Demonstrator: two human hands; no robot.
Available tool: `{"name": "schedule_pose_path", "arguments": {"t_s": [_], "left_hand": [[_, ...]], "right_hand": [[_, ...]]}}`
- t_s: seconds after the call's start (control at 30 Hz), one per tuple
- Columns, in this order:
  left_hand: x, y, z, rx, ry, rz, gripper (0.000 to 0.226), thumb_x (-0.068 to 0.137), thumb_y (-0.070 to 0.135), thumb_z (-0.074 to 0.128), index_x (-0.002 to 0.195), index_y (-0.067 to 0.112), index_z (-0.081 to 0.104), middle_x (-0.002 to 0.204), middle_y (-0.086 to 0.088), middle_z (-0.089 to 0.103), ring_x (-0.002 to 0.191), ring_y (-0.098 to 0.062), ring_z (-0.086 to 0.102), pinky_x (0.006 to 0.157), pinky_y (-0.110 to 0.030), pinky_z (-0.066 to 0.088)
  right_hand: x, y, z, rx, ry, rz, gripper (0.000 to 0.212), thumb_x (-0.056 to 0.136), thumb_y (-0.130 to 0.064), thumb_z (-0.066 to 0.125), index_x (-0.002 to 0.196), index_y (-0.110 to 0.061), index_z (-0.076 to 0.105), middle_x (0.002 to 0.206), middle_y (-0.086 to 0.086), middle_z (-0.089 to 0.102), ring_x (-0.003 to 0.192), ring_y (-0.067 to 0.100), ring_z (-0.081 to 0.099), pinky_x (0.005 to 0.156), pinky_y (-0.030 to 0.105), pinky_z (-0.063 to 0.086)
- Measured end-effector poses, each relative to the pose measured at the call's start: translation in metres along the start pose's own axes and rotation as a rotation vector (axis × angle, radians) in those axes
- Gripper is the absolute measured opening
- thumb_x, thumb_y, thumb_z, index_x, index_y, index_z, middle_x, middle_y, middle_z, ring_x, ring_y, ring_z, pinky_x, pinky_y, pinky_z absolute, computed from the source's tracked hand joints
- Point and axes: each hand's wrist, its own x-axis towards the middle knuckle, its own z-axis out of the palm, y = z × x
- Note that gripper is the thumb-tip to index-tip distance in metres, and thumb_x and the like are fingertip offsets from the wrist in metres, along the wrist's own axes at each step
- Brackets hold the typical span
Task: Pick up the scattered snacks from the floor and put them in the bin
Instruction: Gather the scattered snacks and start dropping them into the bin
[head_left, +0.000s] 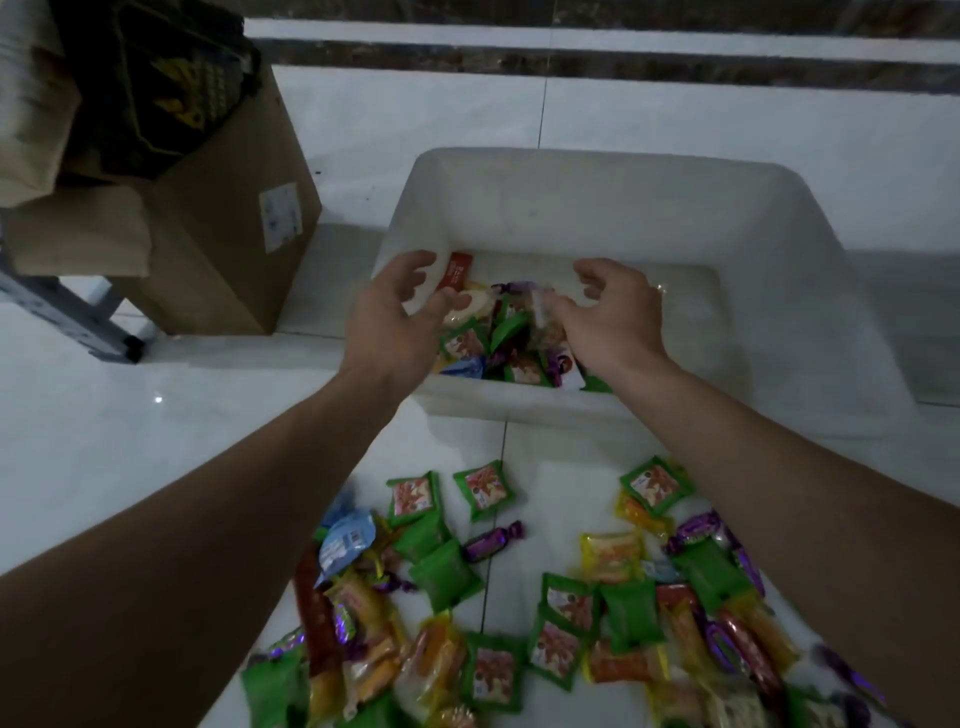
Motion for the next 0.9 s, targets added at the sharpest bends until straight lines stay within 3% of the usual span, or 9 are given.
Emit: {"name": "schedule_pose_path", "arguments": {"t_s": [0.13, 0.23, 0.53, 0.63, 0.9], "left_hand": [[-0.018, -0.009, -0.029, -0.008, 0.014, -0.021, 0.037, 0.091, 0.027, 0.062, 0.126, 0.032, 0.056, 0.125, 0.005, 0.058, 0.115, -0.010, 0.052, 0.093, -0.029, 0.044], [-0.034, -0.014, -0.059, -0.016, 0.027, -0.015, 0.037, 0.089, 0.027, 0.064, 0.125, 0.030, 0.057, 0.126, 0.005, 0.058, 0.116, -0.012, 0.053, 0.099, -0.035, 0.045], [-0.090, -0.034, -0.196, -0.068, 0.123, 0.008, 0.043, 0.090, 0.027, 0.063, 0.132, 0.029, 0.052, 0.130, 0.008, 0.056, 0.117, -0.008, 0.052, 0.100, -0.032, 0.044], [-0.119, -0.048, -0.239, -0.054, 0.157, 0.010, 0.043, 0.090, 0.030, 0.063, 0.131, 0.030, 0.052, 0.132, 0.007, 0.056, 0.119, -0.012, 0.051, 0.101, -0.038, 0.044], [-0.187, -0.125, -0.311, -0.084, 0.209, -0.132, 0.044, 0.092, 0.033, 0.061, 0.134, 0.035, 0.049, 0.136, 0.005, 0.053, 0.124, -0.014, 0.048, 0.098, -0.036, 0.044]], "right_hand": [[-0.036, -0.023, 0.012, -0.019, -0.061, -0.070, 0.053, 0.084, -0.031, 0.071, 0.132, -0.015, 0.056, 0.132, 0.000, 0.058, 0.121, 0.014, 0.054, 0.104, 0.027, 0.042], [-0.067, -0.046, 0.021, 0.023, -0.072, -0.089, 0.054, 0.082, -0.030, 0.073, 0.132, -0.016, 0.056, 0.130, 0.001, 0.060, 0.118, 0.012, 0.055, 0.102, 0.031, 0.044], [-0.173, -0.137, 0.073, 0.151, -0.175, -0.140, 0.061, 0.082, -0.038, 0.072, 0.136, -0.018, 0.051, 0.132, -0.001, 0.056, 0.116, 0.010, 0.054, 0.099, 0.033, 0.047], [-0.210, -0.171, 0.095, 0.185, -0.183, -0.111, 0.060, 0.084, -0.036, 0.071, 0.138, -0.020, 0.049, 0.134, 0.001, 0.054, 0.117, 0.011, 0.053, 0.097, 0.025, 0.043], [-0.281, -0.201, 0.146, 0.085, -0.333, -0.111, 0.059, 0.087, -0.037, 0.068, 0.139, -0.019, 0.046, 0.134, -0.001, 0.054, 0.113, 0.011, 0.055, 0.091, 0.023, 0.044]]}}
